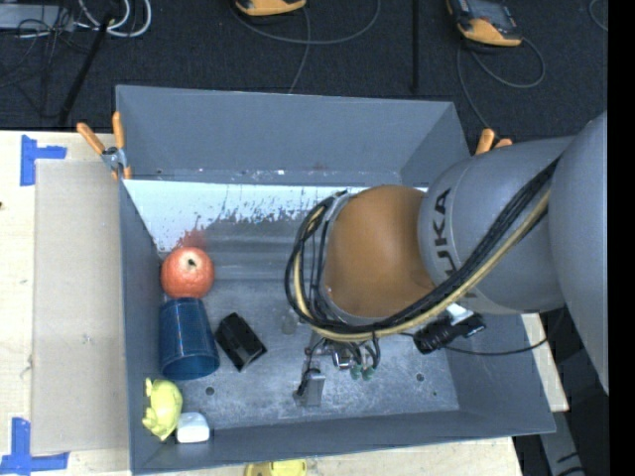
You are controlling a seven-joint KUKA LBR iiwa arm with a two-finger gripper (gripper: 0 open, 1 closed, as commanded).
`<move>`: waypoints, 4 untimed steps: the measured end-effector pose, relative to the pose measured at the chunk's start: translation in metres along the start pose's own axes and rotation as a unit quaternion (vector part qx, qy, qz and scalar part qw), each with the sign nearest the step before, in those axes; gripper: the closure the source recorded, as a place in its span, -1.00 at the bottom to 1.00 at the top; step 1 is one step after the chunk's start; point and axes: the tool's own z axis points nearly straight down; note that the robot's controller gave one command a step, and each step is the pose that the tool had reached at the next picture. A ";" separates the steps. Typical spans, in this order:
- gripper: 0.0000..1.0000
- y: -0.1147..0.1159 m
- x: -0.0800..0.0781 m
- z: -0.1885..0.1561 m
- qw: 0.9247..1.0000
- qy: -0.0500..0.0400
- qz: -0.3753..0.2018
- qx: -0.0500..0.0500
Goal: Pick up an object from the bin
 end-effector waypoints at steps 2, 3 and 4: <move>-1.00 0.020 -0.021 0.022 0.999 -0.009 -0.045 0.000; -1.00 0.073 -0.049 0.050 0.997 -0.004 -0.077 0.000; 1.00 0.085 -0.082 0.066 0.997 -0.005 -0.083 0.000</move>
Offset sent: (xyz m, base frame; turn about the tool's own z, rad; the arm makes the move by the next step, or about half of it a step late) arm 0.0380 0.0472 -0.0639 -0.2054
